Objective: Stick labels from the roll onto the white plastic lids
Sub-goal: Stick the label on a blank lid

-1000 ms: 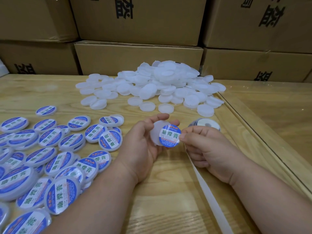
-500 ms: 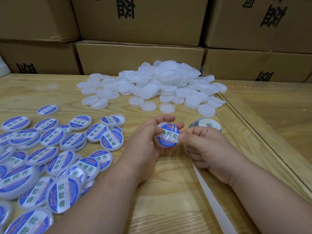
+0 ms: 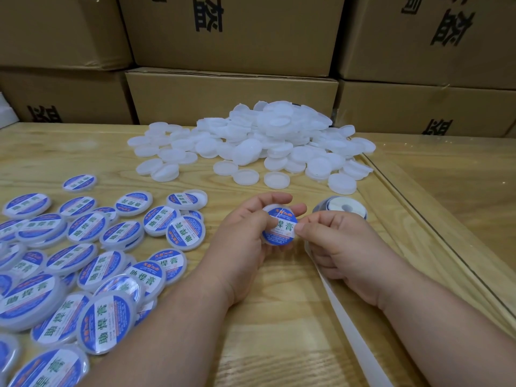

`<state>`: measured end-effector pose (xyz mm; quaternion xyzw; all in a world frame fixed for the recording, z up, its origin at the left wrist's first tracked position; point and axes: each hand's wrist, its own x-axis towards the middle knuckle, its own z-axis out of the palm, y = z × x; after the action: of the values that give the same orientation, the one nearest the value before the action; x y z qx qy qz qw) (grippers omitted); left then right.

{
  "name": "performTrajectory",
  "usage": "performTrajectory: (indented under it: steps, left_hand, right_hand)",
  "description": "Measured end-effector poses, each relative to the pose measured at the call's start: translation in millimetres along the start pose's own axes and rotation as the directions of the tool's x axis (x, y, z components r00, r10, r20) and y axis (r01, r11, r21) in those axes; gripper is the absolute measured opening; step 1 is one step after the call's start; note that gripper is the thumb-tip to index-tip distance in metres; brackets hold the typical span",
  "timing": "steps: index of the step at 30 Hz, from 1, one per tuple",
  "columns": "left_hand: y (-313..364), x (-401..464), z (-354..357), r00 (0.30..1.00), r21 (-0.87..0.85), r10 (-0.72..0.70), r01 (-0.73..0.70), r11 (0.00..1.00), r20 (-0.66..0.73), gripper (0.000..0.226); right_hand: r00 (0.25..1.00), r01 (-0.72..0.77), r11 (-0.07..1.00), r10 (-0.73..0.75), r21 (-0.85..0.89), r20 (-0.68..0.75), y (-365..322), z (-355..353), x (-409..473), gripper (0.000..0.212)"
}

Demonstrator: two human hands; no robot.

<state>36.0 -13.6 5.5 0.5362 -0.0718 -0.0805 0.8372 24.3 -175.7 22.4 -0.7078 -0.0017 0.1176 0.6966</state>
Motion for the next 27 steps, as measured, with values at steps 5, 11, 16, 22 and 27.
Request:
performTrajectory:
  steps: [5, 11, 16, 22, 27]
  left_hand:
    - [-2.6, 0.3, 0.4, 1.000, 0.061, 0.021, -0.021, 0.998, -0.001, 0.051]
    - [-5.0, -0.1, -2.7, 0.988, 0.115, 0.113, -0.101, 0.988, -0.105, 0.052]
    - [-0.2, -2.1, 0.2, 0.978, 0.075, 0.092, -0.079, 0.994, -0.188, 0.025]
    - [9.0, -2.9, 4.2, 0.958, 0.020, 0.039, -0.035, 0.999, -0.284, 0.026]
    - [3.6, 2.3, 1.2, 0.944, -0.057, 0.022, -0.043, 0.997, -0.328, 0.012]
  right_hand:
    - [1.000, 0.019, 0.999, -0.019, -0.032, -0.014, 0.3, 0.9, -0.9, 0.015]
    - [0.990, 0.138, 0.990, -0.139, -0.018, -0.023, 2.4, 0.0, -2.8, 0.018]
    - [0.932, 0.342, 0.939, -0.335, 0.026, -0.135, 0.5, 0.4, -5.4, 0.011]
    - [0.779, 0.506, 0.861, -0.481, -0.050, -0.402, -4.3, -17.4, -4.3, 0.016]
    - [0.647, 0.487, 0.861, -0.468, -0.146, -0.602, 3.6, -56.3, 11.3, 0.016]
